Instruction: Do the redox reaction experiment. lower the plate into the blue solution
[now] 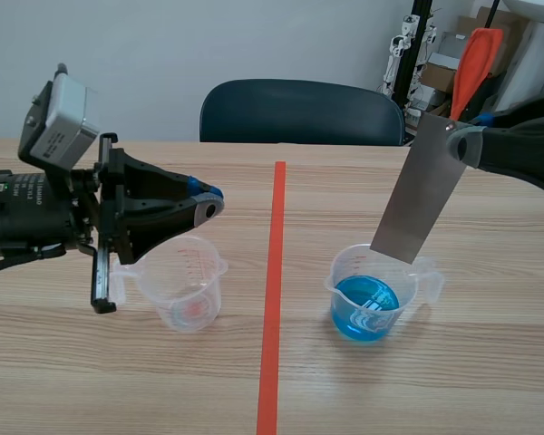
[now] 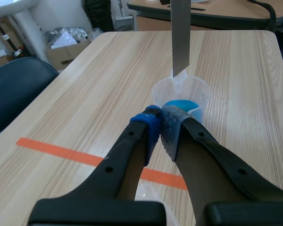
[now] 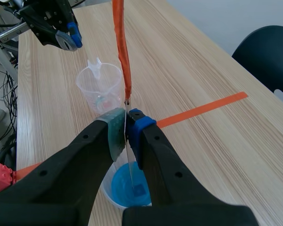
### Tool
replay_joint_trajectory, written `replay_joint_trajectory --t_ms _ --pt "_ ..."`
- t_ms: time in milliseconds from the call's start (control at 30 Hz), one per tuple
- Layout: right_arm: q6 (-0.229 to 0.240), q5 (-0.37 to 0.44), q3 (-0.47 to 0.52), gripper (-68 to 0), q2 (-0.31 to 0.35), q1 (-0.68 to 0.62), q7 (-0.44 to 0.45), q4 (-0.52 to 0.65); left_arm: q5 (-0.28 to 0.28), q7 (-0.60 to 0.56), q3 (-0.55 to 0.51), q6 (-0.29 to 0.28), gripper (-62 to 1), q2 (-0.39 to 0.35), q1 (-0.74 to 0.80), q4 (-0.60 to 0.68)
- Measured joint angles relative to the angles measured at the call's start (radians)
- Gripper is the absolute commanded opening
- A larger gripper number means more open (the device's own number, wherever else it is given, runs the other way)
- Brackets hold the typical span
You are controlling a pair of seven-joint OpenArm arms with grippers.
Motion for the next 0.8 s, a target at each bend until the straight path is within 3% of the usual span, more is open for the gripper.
replay_joint_trajectory --t_ms 67,200,333,400,633,800 --pt "0.0 0.0 0.0 -66.9 -0.009 0.0 -0.003 -0.021 0.0 -0.042 0.0 0.043 -58.0 -0.038 0.042 0.0" --pt "-0.004 0.0 0.0 -66.9 -0.026 0.0 -0.009 -0.059 0.0 -0.118 -0.018 0.06 -58.0 -0.113 0.146 0.0" --pt "-0.003 0.0 0.0 -66.9 -0.058 0.0 -0.018 -0.091 0.0 -0.187 -0.083 0.119 -58.0 -0.172 0.28 -0.001" --pt "-0.003 -0.003 0.0 -66.9 -0.077 0.0 -0.018 -0.108 0.0 -0.233 -0.121 0.123 -58.0 -0.186 0.348 -0.014" --pt "-0.003 -0.026 0.0 -66.9 -0.126 -0.006 -0.047 -0.131 -0.003 -0.415 -0.215 0.175 -58.0 -0.171 0.592 -0.166" --pt "-0.003 -0.05 0.0 -66.9 -0.146 -0.014 -0.066 -0.131 -0.003 -0.533 -0.258 0.198 -57.9 -0.11 0.721 -0.318"
